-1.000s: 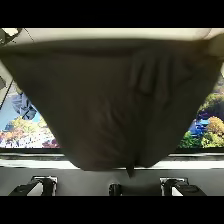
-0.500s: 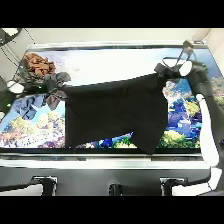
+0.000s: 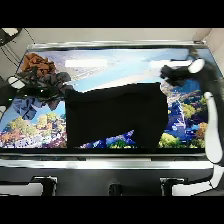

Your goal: Fold the shirts.

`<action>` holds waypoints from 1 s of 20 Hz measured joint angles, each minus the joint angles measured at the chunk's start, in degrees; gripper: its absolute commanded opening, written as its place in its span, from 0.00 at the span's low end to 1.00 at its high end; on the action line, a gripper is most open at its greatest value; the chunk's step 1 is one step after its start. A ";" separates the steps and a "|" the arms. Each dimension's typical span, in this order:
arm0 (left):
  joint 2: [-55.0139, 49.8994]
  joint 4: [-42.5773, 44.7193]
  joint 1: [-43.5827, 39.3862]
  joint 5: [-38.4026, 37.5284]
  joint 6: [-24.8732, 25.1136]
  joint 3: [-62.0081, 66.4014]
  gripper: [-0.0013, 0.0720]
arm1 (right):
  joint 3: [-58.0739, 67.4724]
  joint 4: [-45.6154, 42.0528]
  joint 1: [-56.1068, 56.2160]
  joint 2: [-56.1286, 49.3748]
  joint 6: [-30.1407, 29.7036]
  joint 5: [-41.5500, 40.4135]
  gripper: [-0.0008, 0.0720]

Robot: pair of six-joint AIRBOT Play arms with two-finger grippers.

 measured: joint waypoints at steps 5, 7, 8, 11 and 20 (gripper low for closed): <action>9.11 0.04 3.76 -10.78 2.91 -21.03 0.71 | -0.28 -0.57 -10.10 2.54 -7.45 22.34 0.66; 13.05 -0.72 4.24 -10.14 4.83 -31.30 0.71 | -1.16 -0.59 -11.87 2.82 -9.57 27.74 0.66; 14.45 -1.55 4.37 -9.16 5.75 -35.19 0.71 | -1.64 -0.63 -12.35 2.93 -10.36 29.46 0.66; 16.94 -5.27 4.55 -6.19 8.72 -43.10 0.70 | -2.75 -0.17 -12.74 3.06 -11.65 32.44 0.66; 17.81 -9.35 0.79 3.08 9.49 -47.87 0.07 | -7.43 -1.20 -12.79 3.10 -13.57 32.76 0.66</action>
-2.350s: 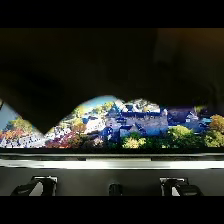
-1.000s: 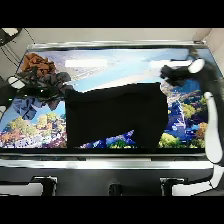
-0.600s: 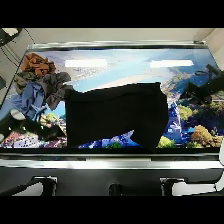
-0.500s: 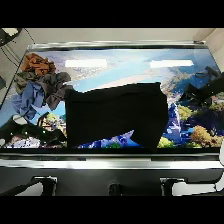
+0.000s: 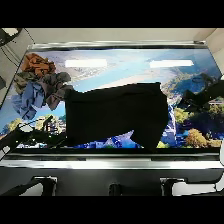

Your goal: Fold the shirts.

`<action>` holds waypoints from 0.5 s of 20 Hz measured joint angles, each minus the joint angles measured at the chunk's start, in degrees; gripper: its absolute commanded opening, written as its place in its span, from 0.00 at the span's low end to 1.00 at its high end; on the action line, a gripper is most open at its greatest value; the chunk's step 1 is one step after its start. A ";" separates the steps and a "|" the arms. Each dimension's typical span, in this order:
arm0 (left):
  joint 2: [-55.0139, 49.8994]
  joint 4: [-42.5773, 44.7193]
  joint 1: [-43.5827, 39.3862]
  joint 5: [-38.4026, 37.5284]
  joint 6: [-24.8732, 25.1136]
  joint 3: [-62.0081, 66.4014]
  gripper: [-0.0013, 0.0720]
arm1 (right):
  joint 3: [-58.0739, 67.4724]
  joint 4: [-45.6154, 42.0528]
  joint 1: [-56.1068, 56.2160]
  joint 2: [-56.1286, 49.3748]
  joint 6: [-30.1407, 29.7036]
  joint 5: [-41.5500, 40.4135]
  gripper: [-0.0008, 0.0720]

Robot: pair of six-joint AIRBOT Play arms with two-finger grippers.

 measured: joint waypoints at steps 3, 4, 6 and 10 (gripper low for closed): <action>0.20 -0.26 -0.46 1.49 -0.42 -0.11 0.07 | -5.84 -0.02 1.51 -0.13 -0.31 -3.50 0.66; 0.46 -0.24 -0.57 2.08 -0.50 -0.17 0.07 | -7.74 0.61 1.86 -0.44 -0.46 -5.16 0.66; 1.20 0.04 -0.61 3.19 -0.52 -0.22 0.07 | -10.60 1.64 2.16 -1.84 -0.76 -8.81 0.65; 2.49 0.79 -0.63 4.04 -0.52 -0.24 0.07 | -12.92 2.80 2.69 -5.25 -3.17 -13.27 0.66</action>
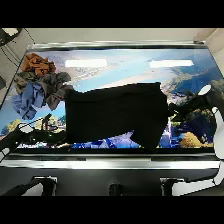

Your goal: Fold the shirts.

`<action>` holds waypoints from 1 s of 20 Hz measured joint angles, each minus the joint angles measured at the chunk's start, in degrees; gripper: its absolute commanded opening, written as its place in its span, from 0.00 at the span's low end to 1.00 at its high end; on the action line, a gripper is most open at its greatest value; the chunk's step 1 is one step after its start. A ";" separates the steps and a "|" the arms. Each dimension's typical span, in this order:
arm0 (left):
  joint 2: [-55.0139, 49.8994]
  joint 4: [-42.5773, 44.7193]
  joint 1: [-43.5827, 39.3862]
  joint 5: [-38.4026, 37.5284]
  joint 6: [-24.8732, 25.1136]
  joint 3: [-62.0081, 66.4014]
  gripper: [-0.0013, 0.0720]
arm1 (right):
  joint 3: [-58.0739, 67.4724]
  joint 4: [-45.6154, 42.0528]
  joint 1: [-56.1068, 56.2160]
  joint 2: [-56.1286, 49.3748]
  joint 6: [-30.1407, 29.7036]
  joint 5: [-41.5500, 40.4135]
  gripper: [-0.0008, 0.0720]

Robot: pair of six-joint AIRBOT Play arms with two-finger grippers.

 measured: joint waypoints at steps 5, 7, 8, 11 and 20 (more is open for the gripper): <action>0.50 0.13 0.00 -0.20 -0.02 0.02 0.07 | -0.52 -0.35 -0.04 -2.40 -1.75 -2.34 0.60; 0.59 -0.04 -0.04 -0.44 -0.02 0.07 0.07 | -0.63 2.78 0.00 -3.74 -2.05 -2.95 0.20; 0.59 0.04 -0.04 -0.48 -0.02 0.24 0.07 | -0.68 4.28 0.11 -4.33 -2.34 -3.93 0.09; 0.87 1.57 0.22 -1.99 -0.04 4.59 0.06 | 1.53 5.64 0.26 -4.11 -3.76 -6.05 0.09; 9.44 6.14 0.39 -0.70 -1.66 63.56 0.07 | 29.77 5.90 0.11 25.94 -6.91 -17.22 0.09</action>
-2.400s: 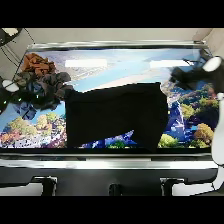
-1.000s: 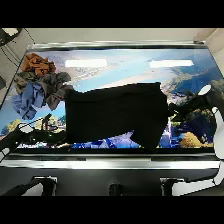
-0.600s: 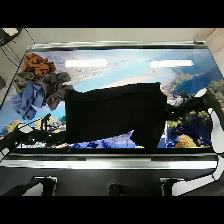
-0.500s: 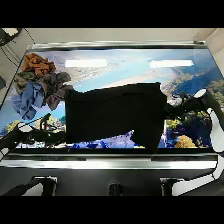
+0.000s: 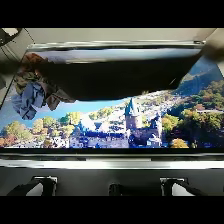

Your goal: Fold the shirts.

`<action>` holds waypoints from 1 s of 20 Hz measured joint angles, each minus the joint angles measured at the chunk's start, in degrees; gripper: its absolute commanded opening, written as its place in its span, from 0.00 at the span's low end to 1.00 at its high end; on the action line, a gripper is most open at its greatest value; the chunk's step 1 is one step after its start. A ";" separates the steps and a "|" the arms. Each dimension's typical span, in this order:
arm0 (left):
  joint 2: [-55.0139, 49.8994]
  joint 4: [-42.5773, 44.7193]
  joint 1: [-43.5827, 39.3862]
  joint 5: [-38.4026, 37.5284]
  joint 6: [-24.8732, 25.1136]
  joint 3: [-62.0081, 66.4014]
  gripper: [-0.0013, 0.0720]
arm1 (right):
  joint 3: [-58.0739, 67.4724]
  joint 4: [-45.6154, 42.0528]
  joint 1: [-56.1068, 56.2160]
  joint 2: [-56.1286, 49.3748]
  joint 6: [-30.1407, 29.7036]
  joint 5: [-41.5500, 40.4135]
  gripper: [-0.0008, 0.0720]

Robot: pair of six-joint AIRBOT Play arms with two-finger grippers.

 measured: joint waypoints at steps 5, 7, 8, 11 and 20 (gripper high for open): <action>5.18 0.70 -1.57 3.32 -4.59 18.01 0.07 | 4.59 -7.30 -0.07 19.23 3.30 -9.31 0.09; 6.95 0.72 -1.92 3.23 -5.18 19.12 0.07 | 5.11 -10.36 -0.09 23.58 4.37 -9.31 0.09; 7.48 0.74 -2.10 3.08 -5.49 19.41 0.07 | 5.29 -11.96 -0.11 25.27 5.27 -8.79 0.09; 8.11 0.68 -2.27 1.73 -5.90 19.76 0.07 | 5.57 -16.00 -0.11 27.89 8.20 -5.57 0.09; -4.17 1.68 -3.74 -8.48 -4.72 3.13 0.07 | 1.40 -17.73 -0.02 8.28 10.56 21.94 0.08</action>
